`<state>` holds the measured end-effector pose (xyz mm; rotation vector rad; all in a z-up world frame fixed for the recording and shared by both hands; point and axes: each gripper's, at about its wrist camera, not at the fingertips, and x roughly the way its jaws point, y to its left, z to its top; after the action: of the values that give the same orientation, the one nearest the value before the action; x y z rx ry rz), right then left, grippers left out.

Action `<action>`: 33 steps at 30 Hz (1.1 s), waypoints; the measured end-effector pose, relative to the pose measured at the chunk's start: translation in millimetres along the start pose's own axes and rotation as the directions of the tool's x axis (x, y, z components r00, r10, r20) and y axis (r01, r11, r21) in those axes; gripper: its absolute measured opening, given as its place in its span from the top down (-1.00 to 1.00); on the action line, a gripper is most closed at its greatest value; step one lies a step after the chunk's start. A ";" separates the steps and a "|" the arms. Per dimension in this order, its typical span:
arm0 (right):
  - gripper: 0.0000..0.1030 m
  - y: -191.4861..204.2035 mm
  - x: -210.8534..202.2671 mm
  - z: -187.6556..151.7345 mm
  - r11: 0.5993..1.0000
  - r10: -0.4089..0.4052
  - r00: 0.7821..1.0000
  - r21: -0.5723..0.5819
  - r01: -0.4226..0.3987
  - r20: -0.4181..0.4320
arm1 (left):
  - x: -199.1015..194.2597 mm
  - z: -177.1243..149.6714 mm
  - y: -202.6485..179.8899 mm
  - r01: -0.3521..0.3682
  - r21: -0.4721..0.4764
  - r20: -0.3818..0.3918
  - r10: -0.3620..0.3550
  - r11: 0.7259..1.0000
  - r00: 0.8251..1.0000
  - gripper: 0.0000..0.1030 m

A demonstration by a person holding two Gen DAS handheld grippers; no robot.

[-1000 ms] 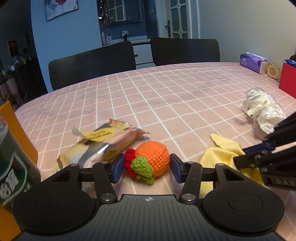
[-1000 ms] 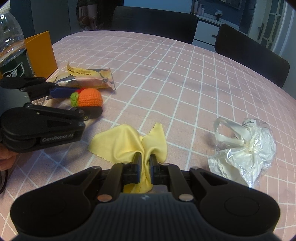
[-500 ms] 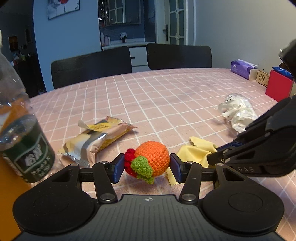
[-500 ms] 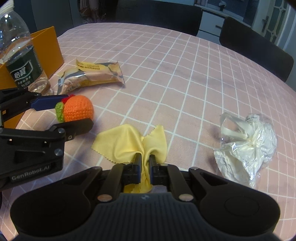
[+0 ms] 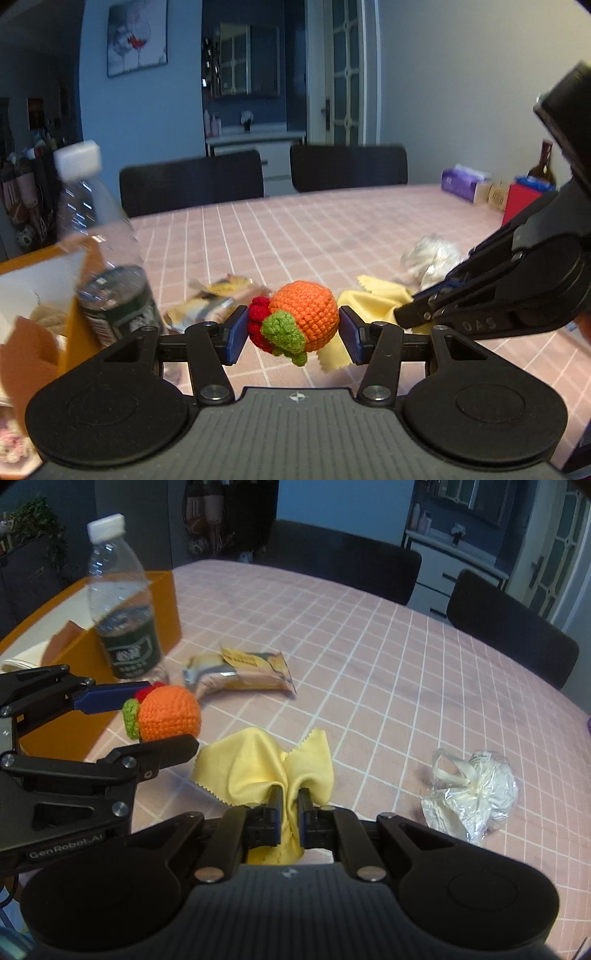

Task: Organize soft objects
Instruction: 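Carry the yellow cloth and crocheted fruit over the box with both tools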

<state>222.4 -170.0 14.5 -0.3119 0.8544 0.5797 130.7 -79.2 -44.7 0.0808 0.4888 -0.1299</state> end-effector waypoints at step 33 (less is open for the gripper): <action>0.89 195.1 -63.9 68.6 0.920 0.213 0.952 -0.374 -0.119 0.220 | -127.5 14.4 140.0 -0.171 0.023 0.032 0.170 0.985 0.985 -0.16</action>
<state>115.7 -2.8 101.4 -0.4855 0.5221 0.9198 46.0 71.0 34.7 0.1452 0.4487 0.0302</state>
